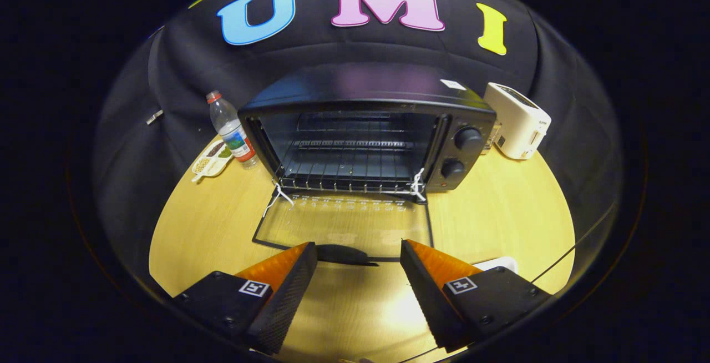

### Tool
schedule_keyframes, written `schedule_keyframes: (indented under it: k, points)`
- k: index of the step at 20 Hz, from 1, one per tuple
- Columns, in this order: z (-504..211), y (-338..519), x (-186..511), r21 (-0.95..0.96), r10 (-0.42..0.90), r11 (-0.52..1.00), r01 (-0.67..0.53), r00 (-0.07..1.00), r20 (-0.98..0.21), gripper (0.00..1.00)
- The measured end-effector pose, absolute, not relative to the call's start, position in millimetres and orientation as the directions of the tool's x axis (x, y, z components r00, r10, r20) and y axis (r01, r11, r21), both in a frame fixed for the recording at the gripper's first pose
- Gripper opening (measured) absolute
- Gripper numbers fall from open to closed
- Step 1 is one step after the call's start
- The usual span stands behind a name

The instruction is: Open the toaster oven, put the food inside, and close the toaster oven door.

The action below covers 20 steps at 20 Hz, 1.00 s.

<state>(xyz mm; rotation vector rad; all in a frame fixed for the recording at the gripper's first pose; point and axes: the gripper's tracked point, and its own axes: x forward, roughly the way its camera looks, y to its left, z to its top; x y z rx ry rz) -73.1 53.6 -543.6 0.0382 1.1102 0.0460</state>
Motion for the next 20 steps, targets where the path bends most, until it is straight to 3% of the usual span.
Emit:
schedule_keyframes:
  k: [4,7,10,15,20]
  points:
    - [-507,-31,-71,-0.004,-0.006,1.000,0.005,0.483,-0.875,0.99]
    - [-495,-110,-91,-0.094,-0.106,0.994,0.050,0.455,-0.884,0.99]
    - [-509,-168,-128,-0.145,-0.169,0.985,0.093,0.371,-0.913,0.99]
    - [-550,-203,-171,-0.135,-0.150,0.988,0.075,0.268,-0.952,0.95]
    - [-596,-203,-183,-0.069,-0.077,0.996,0.048,0.176,-0.981,0.68]
